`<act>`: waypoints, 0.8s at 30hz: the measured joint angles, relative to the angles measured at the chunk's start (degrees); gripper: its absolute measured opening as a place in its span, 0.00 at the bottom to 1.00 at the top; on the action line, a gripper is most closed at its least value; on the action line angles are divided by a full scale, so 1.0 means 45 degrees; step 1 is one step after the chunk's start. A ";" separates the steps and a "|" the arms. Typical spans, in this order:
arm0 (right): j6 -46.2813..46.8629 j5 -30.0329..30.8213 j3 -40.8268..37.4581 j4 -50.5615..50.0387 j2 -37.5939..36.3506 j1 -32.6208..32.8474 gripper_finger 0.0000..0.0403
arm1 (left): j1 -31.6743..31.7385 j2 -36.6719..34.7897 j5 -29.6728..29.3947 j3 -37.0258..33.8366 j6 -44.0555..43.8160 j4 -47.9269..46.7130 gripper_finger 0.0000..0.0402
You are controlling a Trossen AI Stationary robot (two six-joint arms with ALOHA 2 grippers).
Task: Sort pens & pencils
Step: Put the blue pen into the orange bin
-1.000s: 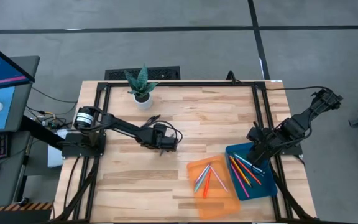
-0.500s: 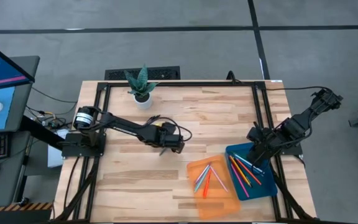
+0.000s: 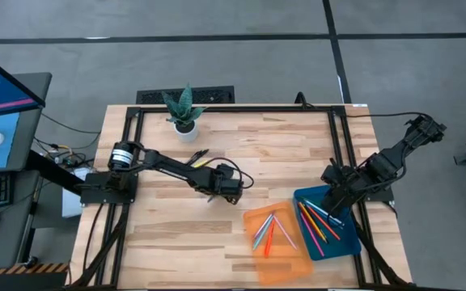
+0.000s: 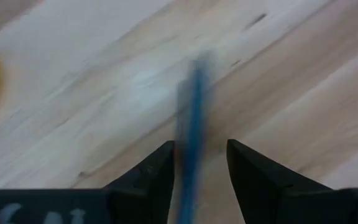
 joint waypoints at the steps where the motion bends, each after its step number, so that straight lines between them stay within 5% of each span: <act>1: 0.0000 0.0000 0.0000 0.0010 0.0005 0.0000 0.55 | -0.0004 0.0048 0.0018 -0.0022 -0.0044 -0.0087 0.35; 16: 0.0000 0.0000 0.0005 -0.0012 0.0003 0.0000 0.55 | 0.0151 0.0430 0.0749 0.0676 0.0501 -0.0912 0.34; 24: -0.0005 0.0000 0.0005 -0.0010 0.0005 0.0000 0.55 | 0.0243 0.0721 0.1913 0.0690 0.1609 -0.1087 0.06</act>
